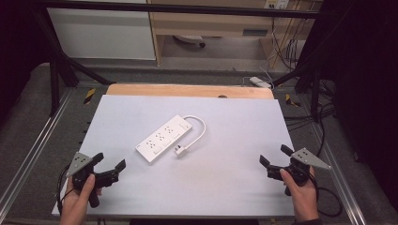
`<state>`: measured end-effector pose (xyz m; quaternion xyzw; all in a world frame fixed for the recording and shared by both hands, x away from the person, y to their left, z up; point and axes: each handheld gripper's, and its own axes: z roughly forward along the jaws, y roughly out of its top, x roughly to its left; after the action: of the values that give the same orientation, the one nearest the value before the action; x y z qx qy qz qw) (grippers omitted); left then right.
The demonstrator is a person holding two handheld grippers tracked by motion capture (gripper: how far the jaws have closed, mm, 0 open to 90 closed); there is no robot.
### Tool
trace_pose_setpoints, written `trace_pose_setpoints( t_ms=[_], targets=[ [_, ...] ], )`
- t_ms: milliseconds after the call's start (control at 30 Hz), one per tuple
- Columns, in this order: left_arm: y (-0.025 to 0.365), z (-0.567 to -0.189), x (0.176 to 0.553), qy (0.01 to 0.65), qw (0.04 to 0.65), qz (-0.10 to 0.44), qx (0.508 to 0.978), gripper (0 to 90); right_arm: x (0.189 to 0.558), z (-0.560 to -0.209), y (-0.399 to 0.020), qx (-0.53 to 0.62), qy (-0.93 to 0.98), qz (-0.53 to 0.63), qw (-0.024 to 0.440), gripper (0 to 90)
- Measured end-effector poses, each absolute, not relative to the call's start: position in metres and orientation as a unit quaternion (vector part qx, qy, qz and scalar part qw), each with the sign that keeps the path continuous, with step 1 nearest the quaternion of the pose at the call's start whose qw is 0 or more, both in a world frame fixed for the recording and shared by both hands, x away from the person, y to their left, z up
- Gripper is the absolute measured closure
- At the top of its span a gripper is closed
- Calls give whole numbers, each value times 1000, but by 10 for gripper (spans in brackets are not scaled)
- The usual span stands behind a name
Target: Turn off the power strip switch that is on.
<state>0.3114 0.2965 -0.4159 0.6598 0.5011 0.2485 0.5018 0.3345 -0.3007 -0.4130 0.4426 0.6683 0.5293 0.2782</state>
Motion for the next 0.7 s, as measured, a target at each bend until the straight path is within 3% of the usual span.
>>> trace_pose_setpoints(
  t_ms=[700],
  targets=[
    [293,-418,312,499,494,243,669,55,340,-392,-283,421,684,538,257,23]
  ],
)
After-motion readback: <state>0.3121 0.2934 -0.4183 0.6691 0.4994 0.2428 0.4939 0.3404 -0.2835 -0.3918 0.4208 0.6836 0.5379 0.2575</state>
